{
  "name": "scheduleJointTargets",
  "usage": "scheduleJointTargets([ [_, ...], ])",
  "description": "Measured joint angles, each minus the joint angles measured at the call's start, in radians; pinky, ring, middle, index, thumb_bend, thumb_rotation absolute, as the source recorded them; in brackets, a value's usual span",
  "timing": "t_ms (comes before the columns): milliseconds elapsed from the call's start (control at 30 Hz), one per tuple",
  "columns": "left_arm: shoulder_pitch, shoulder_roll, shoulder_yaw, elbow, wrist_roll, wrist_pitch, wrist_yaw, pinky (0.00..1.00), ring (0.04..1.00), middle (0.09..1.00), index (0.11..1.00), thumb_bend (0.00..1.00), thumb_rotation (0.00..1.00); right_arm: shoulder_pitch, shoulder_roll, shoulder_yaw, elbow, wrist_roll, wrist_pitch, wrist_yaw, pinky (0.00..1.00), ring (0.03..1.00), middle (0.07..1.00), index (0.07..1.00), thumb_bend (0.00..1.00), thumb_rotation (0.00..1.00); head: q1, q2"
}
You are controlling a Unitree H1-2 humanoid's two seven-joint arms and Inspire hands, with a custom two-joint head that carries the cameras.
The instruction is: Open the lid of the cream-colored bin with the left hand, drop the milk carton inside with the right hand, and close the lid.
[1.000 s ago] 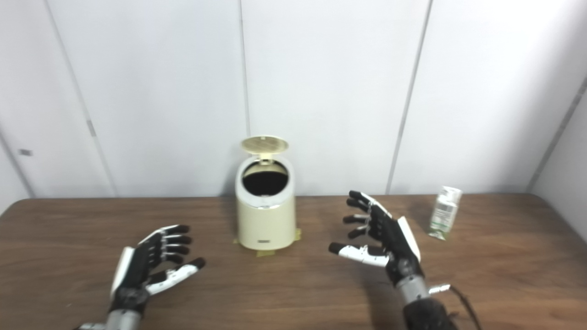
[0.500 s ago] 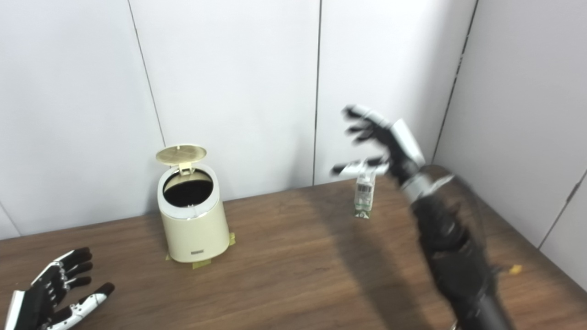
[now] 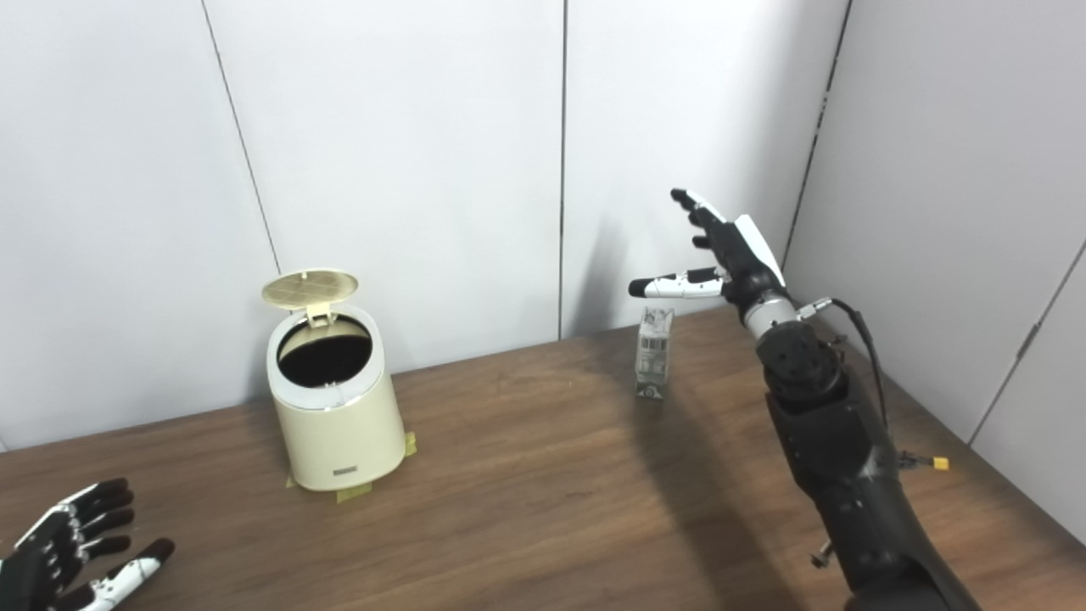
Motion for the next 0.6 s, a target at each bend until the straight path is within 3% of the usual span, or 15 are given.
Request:
scheduleJointTargets([
  [167, 0.009, 0.008, 0.009, -0.016, 0.020, 0.003, 0.009, 0.64, 0.730, 0.753, 0.723, 0.70, 0.01, 0.003, -0.001, 0.006, 0.120, 0.065, -0.036, 0.086, 0.90, 0.951, 0.990, 0.971, 0.99, 0.29, 0.003, 0.008],
  [300, 0.016, 0.011, 0.009, -0.029, 0.034, 0.006, 0.008, 0.65, 0.724, 0.738, 0.707, 0.70, 0.00, 0.013, -0.001, 0.005, 0.178, 0.104, -0.092, 0.126, 0.92, 0.954, 0.992, 0.980, 0.97, 0.25, 0.003, 0.012],
  [367, 0.017, 0.011, 0.009, -0.032, 0.037, 0.013, 0.008, 0.65, 0.725, 0.742, 0.704, 0.70, 0.01, 0.014, 0.000, 0.005, 0.216, 0.118, -0.108, 0.134, 0.92, 0.952, 0.986, 0.984, 0.99, 0.27, 0.002, 0.017],
  [467, 0.020, 0.015, 0.012, -0.038, 0.037, 0.032, 0.007, 0.62, 0.708, 0.736, 0.699, 0.71, 0.00, 0.023, 0.000, 0.007, 0.234, 0.124, -0.129, 0.141, 0.93, 0.966, 0.988, 0.997, 1.00, 0.30, 0.000, 0.021],
  [600, 0.028, 0.018, 0.013, -0.078, 0.033, 0.051, 0.000, 0.62, 0.710, 0.741, 0.704, 0.71, 0.00, 0.046, 0.003, 0.014, 0.220, 0.134, -0.130, 0.166, 0.91, 0.971, 0.996, 0.997, 0.97, 0.26, -0.003, 0.029],
])
